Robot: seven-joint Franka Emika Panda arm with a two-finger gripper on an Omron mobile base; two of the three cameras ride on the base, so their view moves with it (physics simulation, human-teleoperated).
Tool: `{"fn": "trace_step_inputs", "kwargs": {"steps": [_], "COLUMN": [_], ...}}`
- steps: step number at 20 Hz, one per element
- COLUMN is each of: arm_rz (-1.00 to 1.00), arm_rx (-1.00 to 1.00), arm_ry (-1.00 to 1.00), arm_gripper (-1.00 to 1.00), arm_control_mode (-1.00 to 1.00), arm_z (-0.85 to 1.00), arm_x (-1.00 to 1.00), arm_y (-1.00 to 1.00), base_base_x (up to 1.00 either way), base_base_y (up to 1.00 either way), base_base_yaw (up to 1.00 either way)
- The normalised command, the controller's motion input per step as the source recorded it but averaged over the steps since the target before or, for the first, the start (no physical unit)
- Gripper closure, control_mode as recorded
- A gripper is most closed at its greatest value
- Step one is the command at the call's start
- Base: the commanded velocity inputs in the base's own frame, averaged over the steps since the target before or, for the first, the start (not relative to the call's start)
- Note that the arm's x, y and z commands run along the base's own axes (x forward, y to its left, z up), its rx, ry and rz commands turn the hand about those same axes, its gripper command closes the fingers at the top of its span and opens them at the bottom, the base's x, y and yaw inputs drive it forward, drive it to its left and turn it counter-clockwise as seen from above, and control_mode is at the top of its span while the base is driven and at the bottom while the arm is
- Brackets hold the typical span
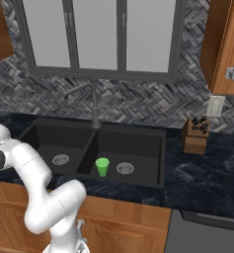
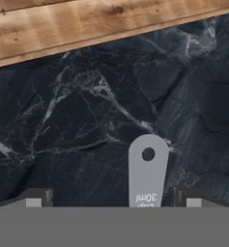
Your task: Move any existing items from the left basin to the right basin for drying. Then move the measuring cup from the counter to the left basin of the sink for washing.
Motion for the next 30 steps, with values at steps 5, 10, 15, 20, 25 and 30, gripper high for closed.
{"fn": "trace_step_inputs", "kwargs": {"steps": [5, 10, 15, 20, 25, 30], "arm_rz": [0.04, 0.05, 0.06, 0.05, 0.02, 0.02], "arm_rx": [0.00, 0.00, 0.00, 0.00, 0.00, 0.00], "arm_ry": [0.01, 0.01, 0.02, 0.02, 0.02, 0.03], "arm_gripper": [-1.00, -1.00, -1.00, -1.00, 1.00, 1.00], "arm_control_mode": [-1.00, -1.00, -1.00, -1.00, -1.00, -1.00], "arm_z": [0.00, 0.00, -0.01, -0.14, -0.12, -0.01], "arm_x": [0.16, 0.18, 0.11, 0.01, 0.03, 0.02], "arm_y": [0.08, 0.05, 0.11, 0.21, 0.25, 0.18], "base_base_x": [0.00, 0.00, 0.00, 0.00, 0.00, 0.00], "base_base_y": [0.00, 0.00, 0.00, 0.00, 0.00, 0.00], "base_base_yaw": [0.00, 0.00, 0.00, 0.00, 0.00, 0.00]}}
